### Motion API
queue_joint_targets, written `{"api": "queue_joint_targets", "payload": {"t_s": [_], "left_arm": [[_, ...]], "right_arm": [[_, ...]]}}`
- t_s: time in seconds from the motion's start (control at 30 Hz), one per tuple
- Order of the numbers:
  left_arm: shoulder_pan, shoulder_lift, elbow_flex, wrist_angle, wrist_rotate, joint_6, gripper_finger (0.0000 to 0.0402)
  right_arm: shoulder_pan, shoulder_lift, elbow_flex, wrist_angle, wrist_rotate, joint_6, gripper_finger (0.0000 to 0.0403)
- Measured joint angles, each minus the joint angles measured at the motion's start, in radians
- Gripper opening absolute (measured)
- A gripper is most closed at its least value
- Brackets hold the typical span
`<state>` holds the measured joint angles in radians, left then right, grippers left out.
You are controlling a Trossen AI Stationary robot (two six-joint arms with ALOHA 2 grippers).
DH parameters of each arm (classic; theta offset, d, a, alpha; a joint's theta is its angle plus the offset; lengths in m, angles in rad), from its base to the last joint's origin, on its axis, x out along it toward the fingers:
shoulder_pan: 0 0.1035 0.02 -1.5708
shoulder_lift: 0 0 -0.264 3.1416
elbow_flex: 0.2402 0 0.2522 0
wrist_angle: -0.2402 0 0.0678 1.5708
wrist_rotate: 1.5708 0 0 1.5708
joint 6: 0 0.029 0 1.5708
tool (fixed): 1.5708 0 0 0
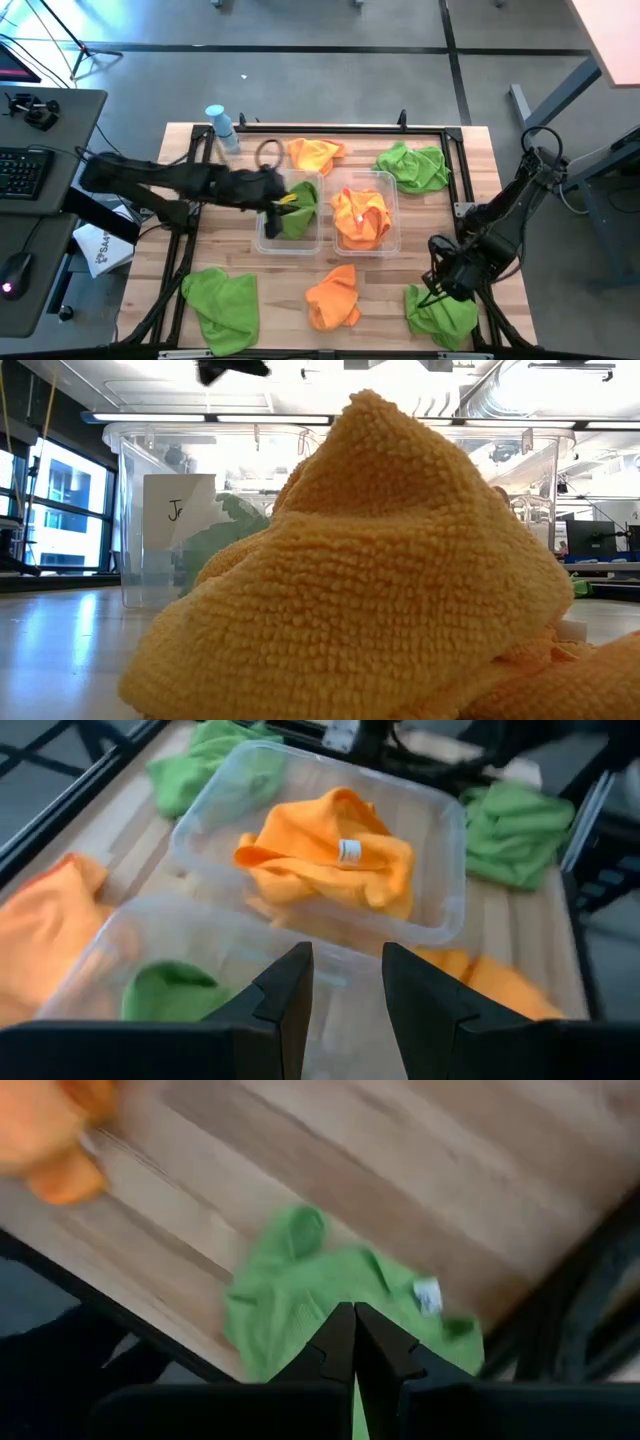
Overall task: Sort microfiber towel by color & place in baskets
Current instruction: Put the green towel into the left transparent bin
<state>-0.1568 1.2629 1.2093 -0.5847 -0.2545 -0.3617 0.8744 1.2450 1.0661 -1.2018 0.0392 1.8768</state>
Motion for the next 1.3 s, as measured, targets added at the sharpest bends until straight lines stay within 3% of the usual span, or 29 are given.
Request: {"api": "queue_joint_targets", "payload": {"t_s": [0.23,0.47,0.63,0.97,1.3], "left_arm": [[-0.137,-0.151,-0.094,0.007,-0.151,-0.152,0.0111],[-0.201,-0.167,-0.102,0.006,-0.262,-0.194,0.0111],[-0.205,-0.149,-0.102,0.007,-0.26,-0.214,0.011],[-0.205,-0.149,-0.102,0.007,-0.255,-0.223,0.011],[-0.205,-0.149,-0.102,0.007,-0.251,-0.237,0.011]], "right_arm": [[0.084,0.066,-0.002,0.012,-0.081,0.18,0.0],[0.136,0.135,-0.002,0.105,-0.171,0.326,0.0],[0.143,0.203,-0.002,0.204,-0.171,0.322,0.0013],[0.143,0.277,-0.002,0.211,-0.226,0.318,0.0127],[0.143,0.386,-0.002,0.219,-0.258,0.218,0.0142]]}}
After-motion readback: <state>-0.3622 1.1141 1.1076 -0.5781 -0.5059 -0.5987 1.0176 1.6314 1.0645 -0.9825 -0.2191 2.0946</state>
